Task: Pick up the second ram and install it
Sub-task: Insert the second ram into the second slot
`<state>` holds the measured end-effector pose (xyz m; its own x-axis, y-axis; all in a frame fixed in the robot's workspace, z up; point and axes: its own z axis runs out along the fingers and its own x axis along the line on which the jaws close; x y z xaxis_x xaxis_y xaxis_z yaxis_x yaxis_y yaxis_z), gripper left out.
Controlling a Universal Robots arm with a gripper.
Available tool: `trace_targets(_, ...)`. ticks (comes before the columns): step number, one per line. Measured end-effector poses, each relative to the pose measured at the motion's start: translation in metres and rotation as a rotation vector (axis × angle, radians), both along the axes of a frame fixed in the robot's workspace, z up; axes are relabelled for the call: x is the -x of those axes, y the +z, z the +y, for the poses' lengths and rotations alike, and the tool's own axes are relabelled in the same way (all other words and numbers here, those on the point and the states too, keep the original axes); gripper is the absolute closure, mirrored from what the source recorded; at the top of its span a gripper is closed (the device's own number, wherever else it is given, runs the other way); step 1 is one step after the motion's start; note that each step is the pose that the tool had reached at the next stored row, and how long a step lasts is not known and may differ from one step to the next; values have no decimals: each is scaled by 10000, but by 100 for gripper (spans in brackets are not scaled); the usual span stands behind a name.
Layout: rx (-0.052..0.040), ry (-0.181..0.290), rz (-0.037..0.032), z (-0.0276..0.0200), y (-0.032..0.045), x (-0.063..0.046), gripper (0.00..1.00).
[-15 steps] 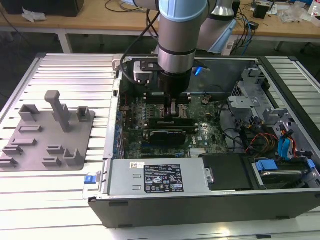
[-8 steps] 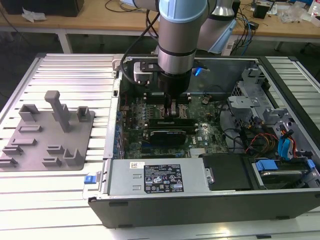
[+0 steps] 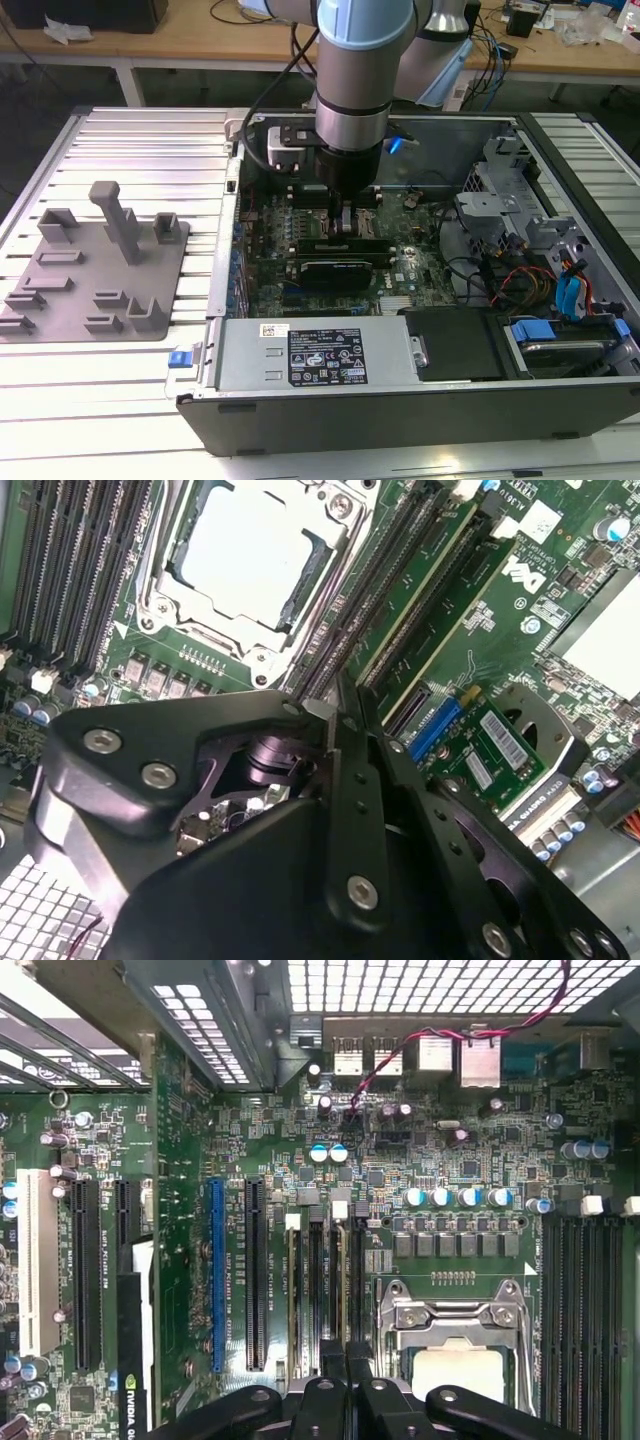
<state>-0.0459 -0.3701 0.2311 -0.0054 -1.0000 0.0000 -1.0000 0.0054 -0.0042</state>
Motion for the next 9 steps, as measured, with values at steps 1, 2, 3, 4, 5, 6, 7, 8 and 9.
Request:
trace_targets(1,0,0,0,0,-14,0,91)
trace_targets(2,1,1,1,0,-21,0,91)
trace_targets(3,2,0,1,-1,-24,0,91)
trace_targets(4,1,0,0,0,-29,0,91)
trace_targets(5,1,0,0,0,-36,0,91)
trace_targets(6,1,0,1,0,-41,0,91)
trace_targets(7,2,0,2,0,-42,0,91)
trace_targets(8,2,0,1,0,-43,0,91)
trace_targets(9,1,0,1,0,-44,0,91)
